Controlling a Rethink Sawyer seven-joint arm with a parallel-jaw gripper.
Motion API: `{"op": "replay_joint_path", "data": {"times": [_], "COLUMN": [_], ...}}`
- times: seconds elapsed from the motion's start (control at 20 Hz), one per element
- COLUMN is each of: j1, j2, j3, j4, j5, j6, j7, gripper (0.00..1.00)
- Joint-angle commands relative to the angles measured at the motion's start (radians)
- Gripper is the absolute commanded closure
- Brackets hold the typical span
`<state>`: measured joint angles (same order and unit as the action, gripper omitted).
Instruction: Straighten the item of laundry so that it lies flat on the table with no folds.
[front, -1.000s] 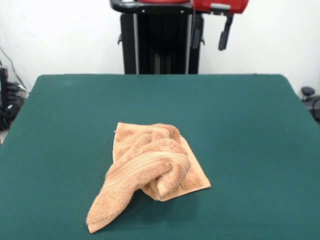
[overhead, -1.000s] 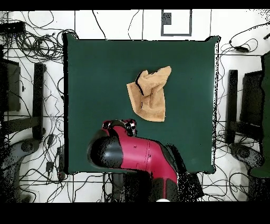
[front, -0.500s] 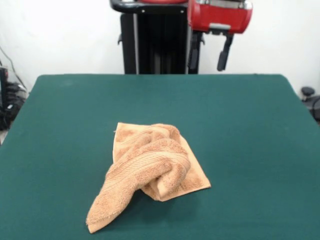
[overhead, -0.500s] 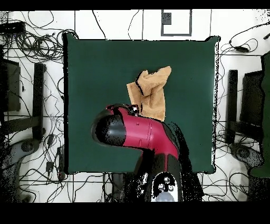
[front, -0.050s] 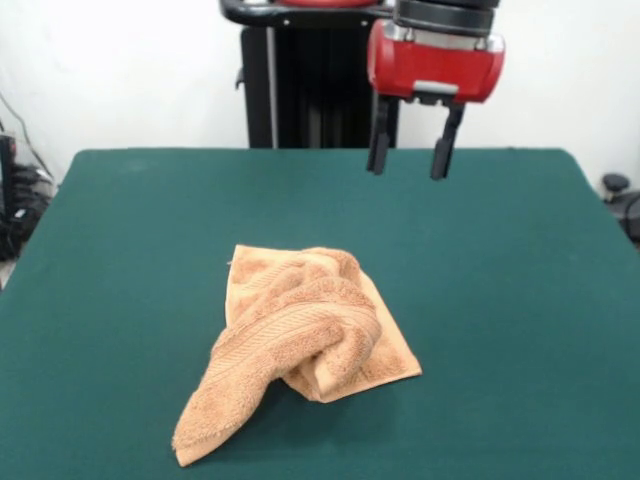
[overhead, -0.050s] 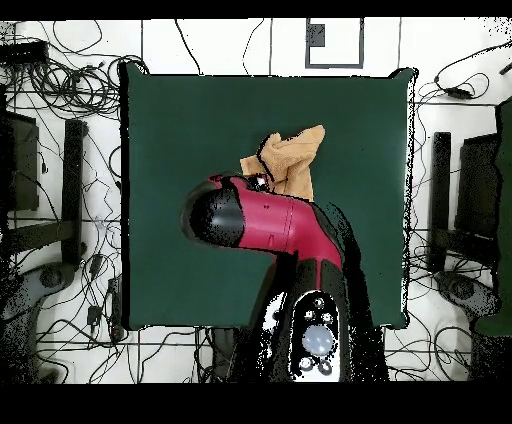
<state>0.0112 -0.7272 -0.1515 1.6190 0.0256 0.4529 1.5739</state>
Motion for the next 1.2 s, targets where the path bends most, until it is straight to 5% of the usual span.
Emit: {"op": "replay_joint_path", "data": {"times": [0.05, 1.2], "j1": [-0.034, -0.117], "j2": [0.061, 0.168], "j3": [0.104, 0.169], "j4": [-0.096, -0.236], "j5": [0.011, -0.020], "j6": [0.102, 0.116], "j7": [0.084, 0.033], "gripper": [0.00, 0.00]}}
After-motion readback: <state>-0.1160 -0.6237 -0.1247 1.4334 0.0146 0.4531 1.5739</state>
